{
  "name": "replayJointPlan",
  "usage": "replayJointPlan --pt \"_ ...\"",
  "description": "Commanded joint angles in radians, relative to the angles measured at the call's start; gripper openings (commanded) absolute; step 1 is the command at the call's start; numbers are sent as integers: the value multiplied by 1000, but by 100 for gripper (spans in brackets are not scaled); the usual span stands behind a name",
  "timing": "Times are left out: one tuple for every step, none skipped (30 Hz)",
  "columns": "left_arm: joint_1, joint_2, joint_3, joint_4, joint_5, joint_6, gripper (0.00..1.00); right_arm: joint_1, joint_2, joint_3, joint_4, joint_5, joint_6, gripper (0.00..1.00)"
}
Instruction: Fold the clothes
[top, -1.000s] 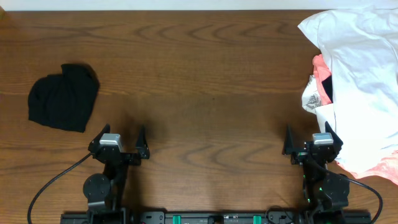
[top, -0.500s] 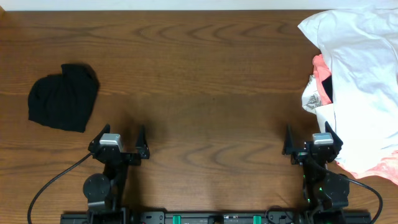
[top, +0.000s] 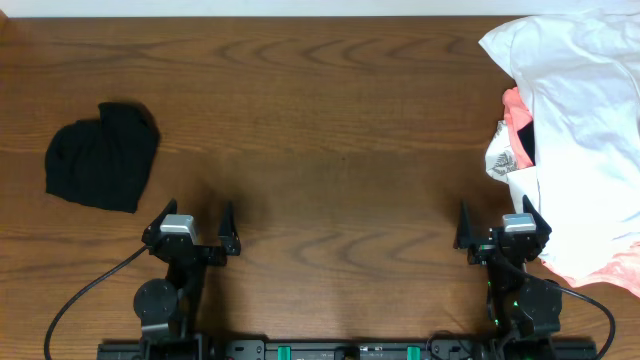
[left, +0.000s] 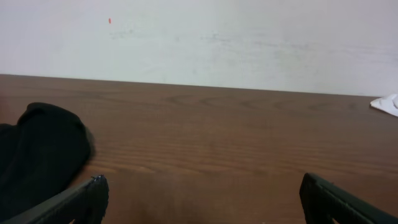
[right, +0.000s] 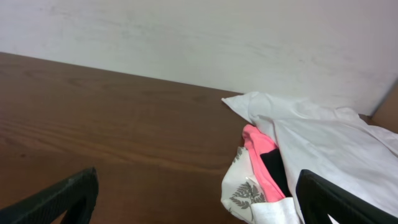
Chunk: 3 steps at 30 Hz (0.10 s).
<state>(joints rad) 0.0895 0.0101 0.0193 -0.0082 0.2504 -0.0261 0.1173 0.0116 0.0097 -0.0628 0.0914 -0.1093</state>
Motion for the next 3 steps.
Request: replayJointPlan --pt "-5 -6 -15 -40 3 -5 98 -11 -6 -4 0 12 19 99" --pt "-5 -6 -15 -40 3 -5 98 -11 -6 -4 0 12 19 99" --pt "-5 -6 -15 -40 3 -5 98 -11 -6 -4 0 12 19 99"
